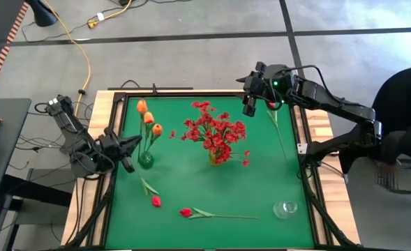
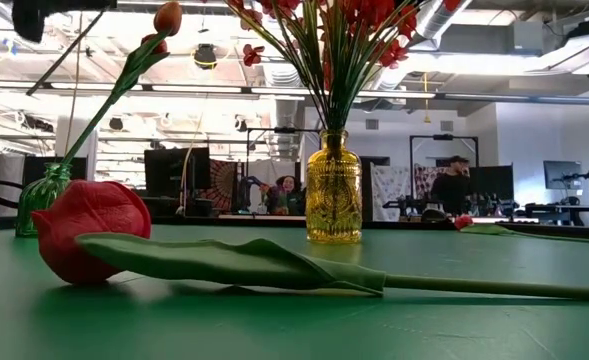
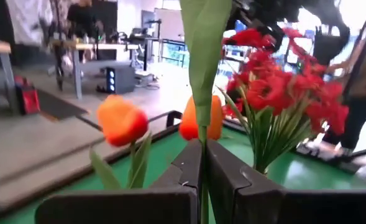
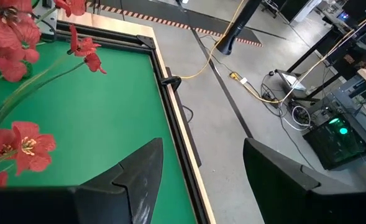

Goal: Sort flowers into vase by color
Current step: Put the orange flower into the green vase

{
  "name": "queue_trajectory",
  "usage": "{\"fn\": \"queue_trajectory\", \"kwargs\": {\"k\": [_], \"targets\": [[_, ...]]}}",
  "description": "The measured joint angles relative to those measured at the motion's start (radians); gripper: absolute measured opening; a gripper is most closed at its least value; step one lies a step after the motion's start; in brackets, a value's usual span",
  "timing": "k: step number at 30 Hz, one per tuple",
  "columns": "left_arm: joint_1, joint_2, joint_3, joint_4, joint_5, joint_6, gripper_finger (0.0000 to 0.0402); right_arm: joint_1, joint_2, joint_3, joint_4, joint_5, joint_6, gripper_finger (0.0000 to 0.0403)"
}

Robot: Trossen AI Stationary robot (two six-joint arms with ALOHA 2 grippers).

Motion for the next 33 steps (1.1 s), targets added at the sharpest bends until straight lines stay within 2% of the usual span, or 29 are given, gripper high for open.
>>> {"fn": "queue_trajectory", "kwargs": {"k": [3, 6, 8, 14, 16, 26, 31, 33], "targets": [[0.014, -0.057, -0.033, -0.002, -0.002, -0.109, 0.0, -0.002, 0.0, 0.0, 0.0, 0.0, 0.0, 0.0249], [0.039, -0.112, -0.036, 0.003, 0.051, -0.118, 0.0, -0.009, 0.0, 0.0, 0.006, 0.0, 0.0, 0.0249], [0.06, -0.143, -0.036, 0.034, 0.101, -0.073, 0.0, -0.016, 0.0, 0.0, 0.01, 0.0, 0.0, 0.0249], [0.139, -0.188, -0.036, 0.202, 0.214, 0.27, 0.0, -0.036, 0.0, 0.0, 0.049, 0.0, 0.003, 0.0249], [0.175, -0.191, -0.036, 0.22, 0.267, 0.329, 0.0, -0.035, 0.0, 0.0, 0.054, 0.0, 0.003, 0.0249], [0.351, -0.281, -0.036, 0.185, 0.42, 0.439, 0.0, -0.035, 0.0, 0.0, 0.06, 0.0, 0.029, 0.0249], [0.389, -0.368, -0.039, 0.051, 0.438, 0.386, 0.0, -0.029, 0.0, 0.0, 0.058, 0.0, 0.053, 0.0249], [0.393, -0.401, -0.066, 0.058, 0.46, 0.364, 0.0, -0.022, 0.0, 0.0, 0.059, 0.0, 0.053, 0.0249]]}}
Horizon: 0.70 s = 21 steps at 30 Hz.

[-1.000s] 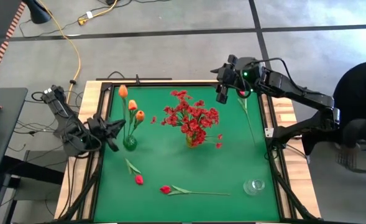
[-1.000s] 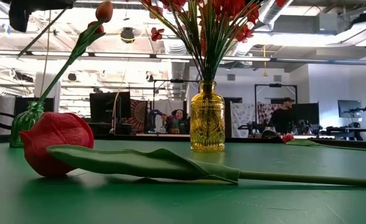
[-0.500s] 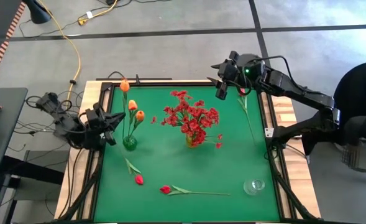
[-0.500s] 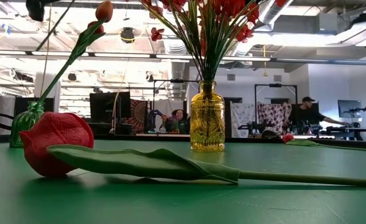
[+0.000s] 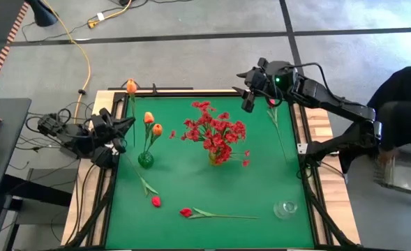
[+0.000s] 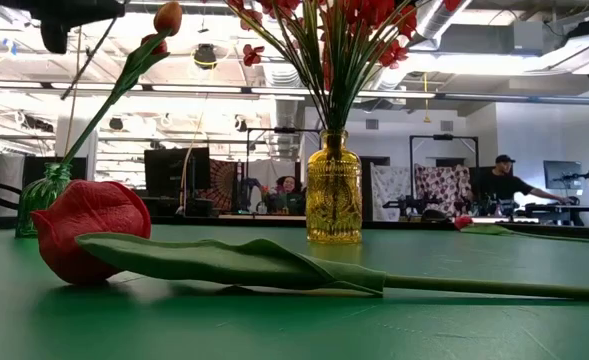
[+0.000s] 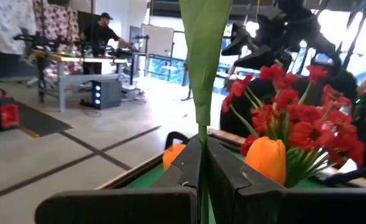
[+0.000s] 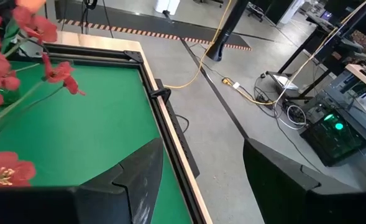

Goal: Sort flowers into vase by color
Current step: Put the orange flower into the green vase

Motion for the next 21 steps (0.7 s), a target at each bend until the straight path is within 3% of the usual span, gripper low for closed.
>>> {"fn": "queue_trajectory", "kwargs": {"k": [10, 17, 21], "targets": [[0.0, -0.134, -0.31, 0.475, 0.057, 0.201, 0.0, 0.018, 0.0, 0.0, 0.0, 0.0, 0.002, 0.0249], [-0.001, -0.195, -0.338, 0.467, 0.058, 0.298, 0.0, 0.018, 0.0, 0.0, -0.002, 0.0, 0.001, 0.0249], [-0.002, -0.195, -0.338, 0.363, 0.087, 0.209, 0.0, 0.018, 0.0, 0.0, -0.007, 0.0, 0.001, 0.0249]]}}
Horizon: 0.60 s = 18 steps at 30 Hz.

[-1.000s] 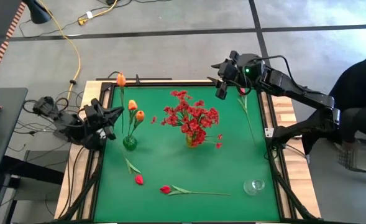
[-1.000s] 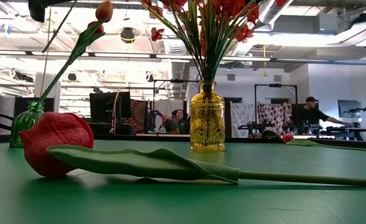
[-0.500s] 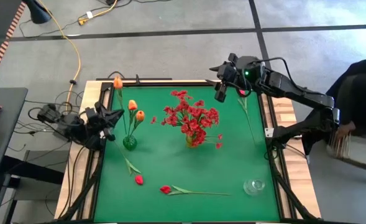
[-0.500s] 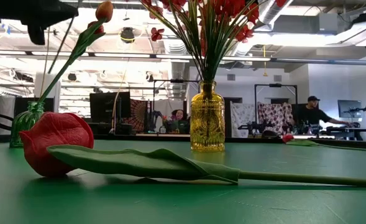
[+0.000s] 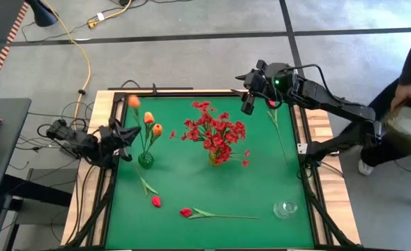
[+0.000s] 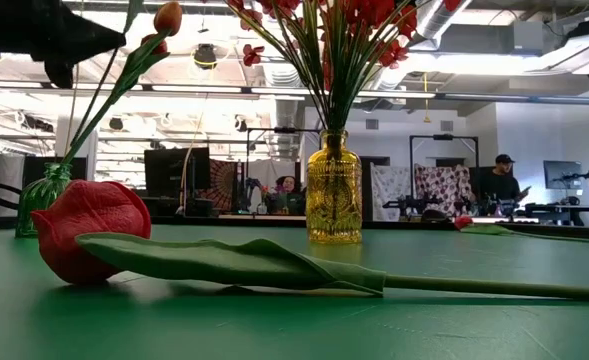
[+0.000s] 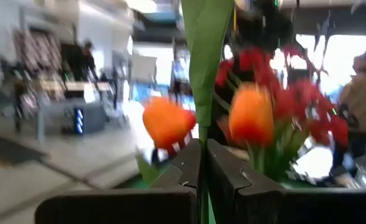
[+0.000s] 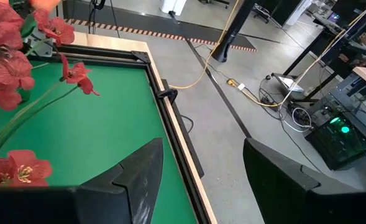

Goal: Sort flowers into vase by color
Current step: Put the orange flower into the green vase

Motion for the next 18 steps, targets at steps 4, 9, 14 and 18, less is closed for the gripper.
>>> {"fn": "queue_trajectory", "kwargs": {"k": [4, 9, 14, 18], "targets": [[0.0, 0.0, 0.0, -0.127, 0.016, -0.142, 0.0, 0.0, 0.0, 0.0, -0.008, 0.0, 0.0, 0.0249], [0.0, 0.001, 0.0, -0.172, 0.015, -0.176, 0.0, 0.0, 0.0, 0.0, -0.008, 0.0, -0.001, 0.0249], [0.0, 0.001, 0.0, -0.175, 0.015, -0.139, 0.0, 0.0, 0.0, 0.0, -0.008, 0.0, -0.003, 0.0249], [0.0, 0.001, 0.0, -0.191, 0.011, -0.125, 0.0, 0.0, 0.0, 0.0, -0.008, 0.0, -0.002, 0.0249]]}}
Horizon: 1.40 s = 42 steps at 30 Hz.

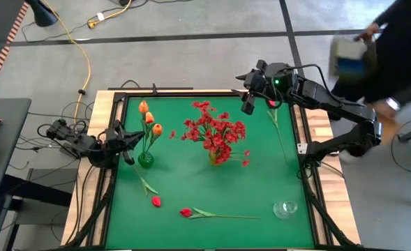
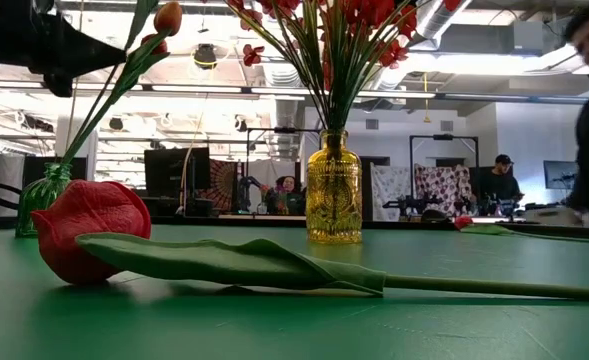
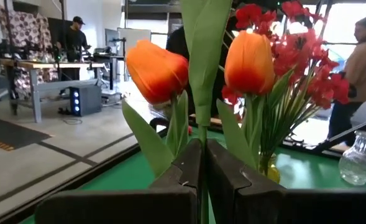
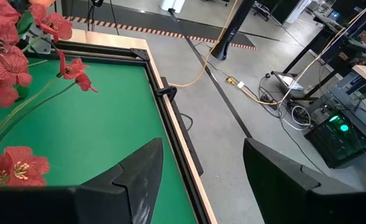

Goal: Sort flowers into vase by color
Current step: Put the orange flower into the green vase

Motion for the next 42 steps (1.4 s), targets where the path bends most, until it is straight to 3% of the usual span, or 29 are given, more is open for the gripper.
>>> {"fn": "queue_trajectory", "kwargs": {"k": [12, 20, 36, 42], "targets": [[0.0, 0.0, 0.0, -0.141, 0.008, -0.117, 0.0, 0.0, 0.0, 0.0, -0.003, 0.0, -0.008, 0.0249], [0.0, 0.0, 0.0, -0.154, 0.027, -0.116, 0.0, 0.0, 0.0, 0.0, -0.007, 0.0, -0.008, 0.0249], [0.0, 0.0, 0.0, -0.17, 0.081, -0.254, 0.0001, -0.002, 0.0, 0.0, -0.007, 0.0, -0.061, 0.0249], [0.0, 0.0, 0.0, -0.17, 0.074, -0.277, 0.0024, -0.002, 0.0, 0.0, -0.006, 0.0, -0.061, 0.0249]]}}
